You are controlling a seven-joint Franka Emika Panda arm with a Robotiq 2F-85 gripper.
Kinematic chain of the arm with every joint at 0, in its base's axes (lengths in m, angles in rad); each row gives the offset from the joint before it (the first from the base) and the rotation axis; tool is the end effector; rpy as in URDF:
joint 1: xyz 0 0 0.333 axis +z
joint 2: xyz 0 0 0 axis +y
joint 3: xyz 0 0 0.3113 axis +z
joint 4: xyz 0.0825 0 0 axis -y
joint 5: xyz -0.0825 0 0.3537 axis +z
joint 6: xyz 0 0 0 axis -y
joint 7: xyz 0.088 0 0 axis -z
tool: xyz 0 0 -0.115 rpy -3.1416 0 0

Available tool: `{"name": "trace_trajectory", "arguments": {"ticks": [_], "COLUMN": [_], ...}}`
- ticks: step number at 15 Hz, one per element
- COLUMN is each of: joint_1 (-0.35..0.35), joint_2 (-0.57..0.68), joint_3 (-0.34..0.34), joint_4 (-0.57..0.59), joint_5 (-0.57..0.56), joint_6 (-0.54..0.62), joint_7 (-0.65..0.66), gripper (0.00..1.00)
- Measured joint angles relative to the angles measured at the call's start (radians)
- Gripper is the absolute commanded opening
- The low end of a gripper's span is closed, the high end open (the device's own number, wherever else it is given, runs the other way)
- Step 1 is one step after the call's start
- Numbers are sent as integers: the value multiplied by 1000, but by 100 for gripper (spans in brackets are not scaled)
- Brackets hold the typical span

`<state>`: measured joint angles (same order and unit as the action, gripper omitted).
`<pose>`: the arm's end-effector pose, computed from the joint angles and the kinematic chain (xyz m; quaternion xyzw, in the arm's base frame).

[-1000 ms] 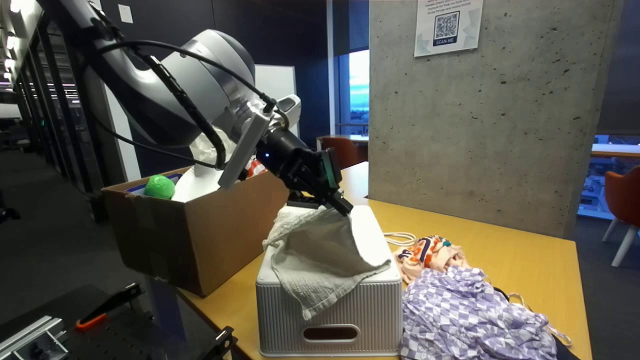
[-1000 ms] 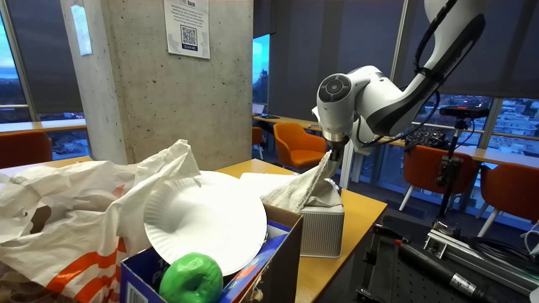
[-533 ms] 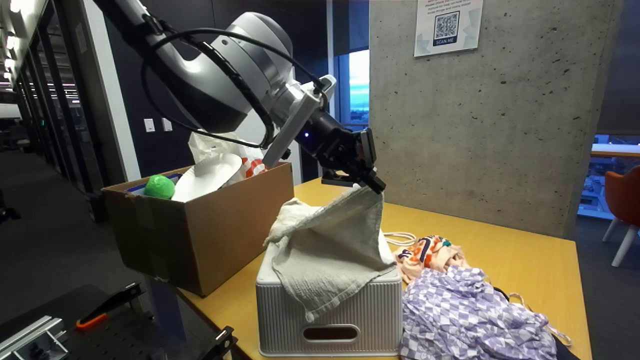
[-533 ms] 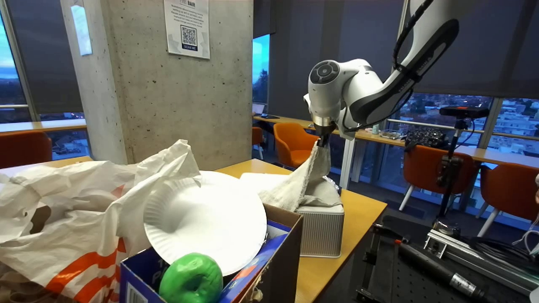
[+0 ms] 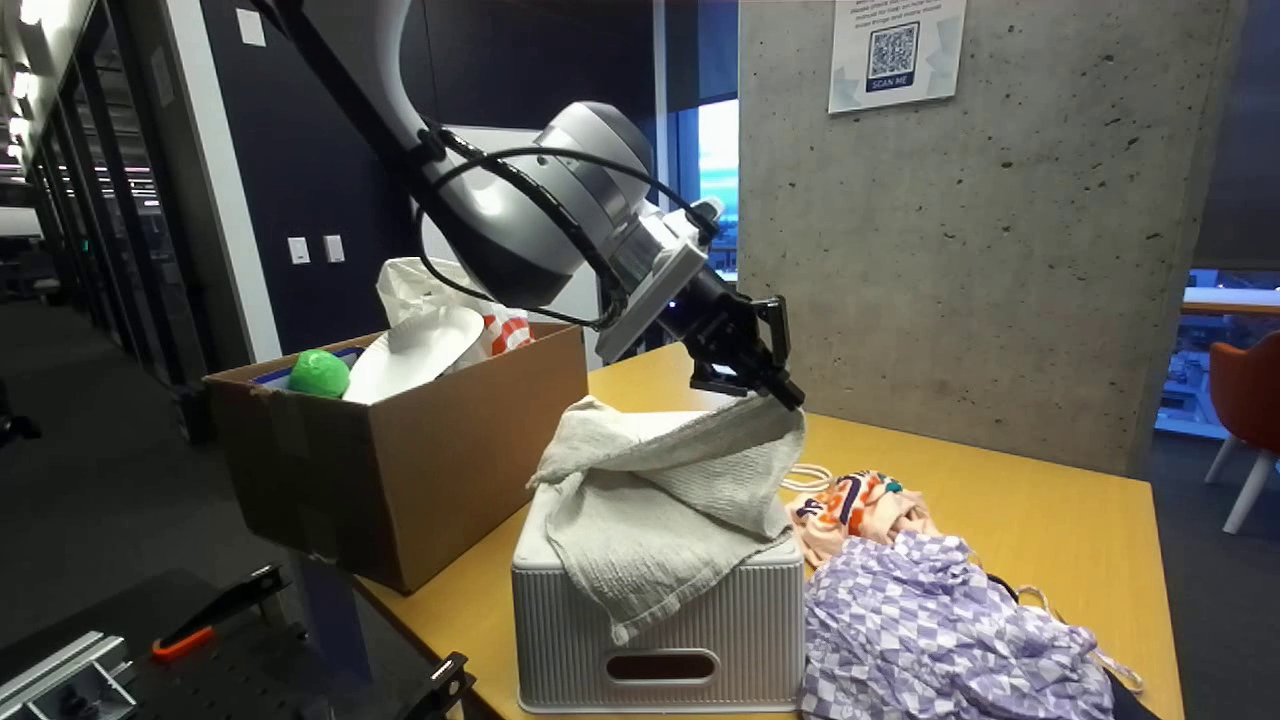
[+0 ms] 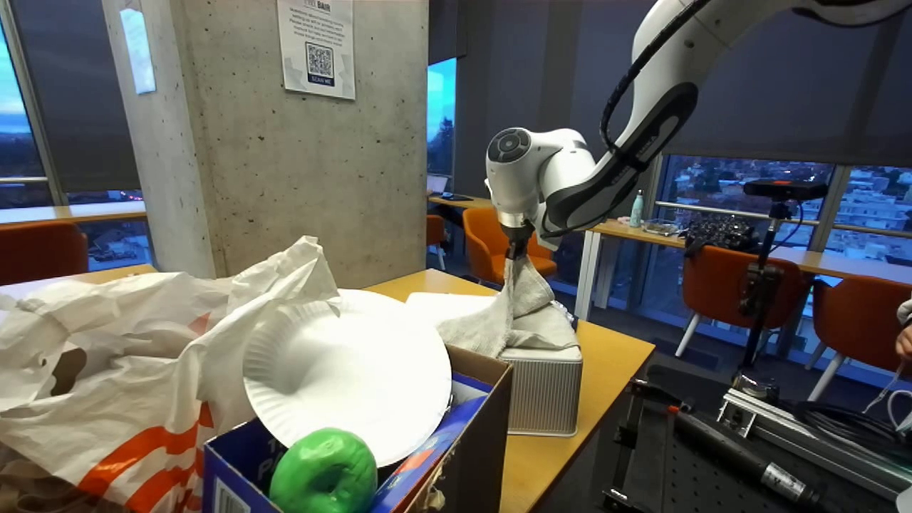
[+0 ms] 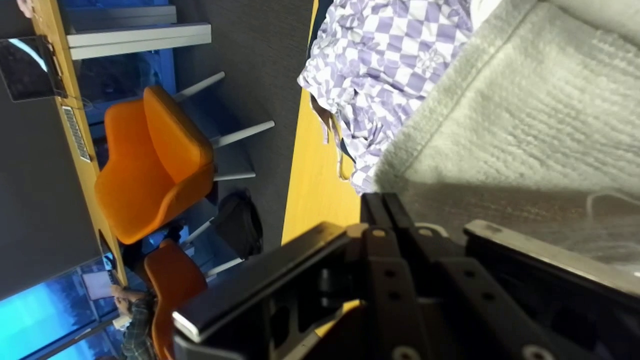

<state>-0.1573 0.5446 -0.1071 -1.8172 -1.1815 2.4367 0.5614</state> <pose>0.6166 -0.1681 0.2603 0.9147 0.0545 0.0827 0.3918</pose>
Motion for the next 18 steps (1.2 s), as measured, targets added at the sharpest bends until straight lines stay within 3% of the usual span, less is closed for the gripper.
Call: {"name": "trace_trajectory", "arguments": {"ticks": [6,7,8,13,18], "joint_1": [0,0,1,14,12], "joint_2": [132,147,162,223,179], "joint_3": [-24,-24,-24,-24,-26], "joint_4": [194,224,251,319,305], "joint_5": [3,10,22,70,121], "joint_6": [0,0,0,0,0], "joint_7": [-27,-37,-48,-66,-92], "gripper": [1,28,29,64,99]}}
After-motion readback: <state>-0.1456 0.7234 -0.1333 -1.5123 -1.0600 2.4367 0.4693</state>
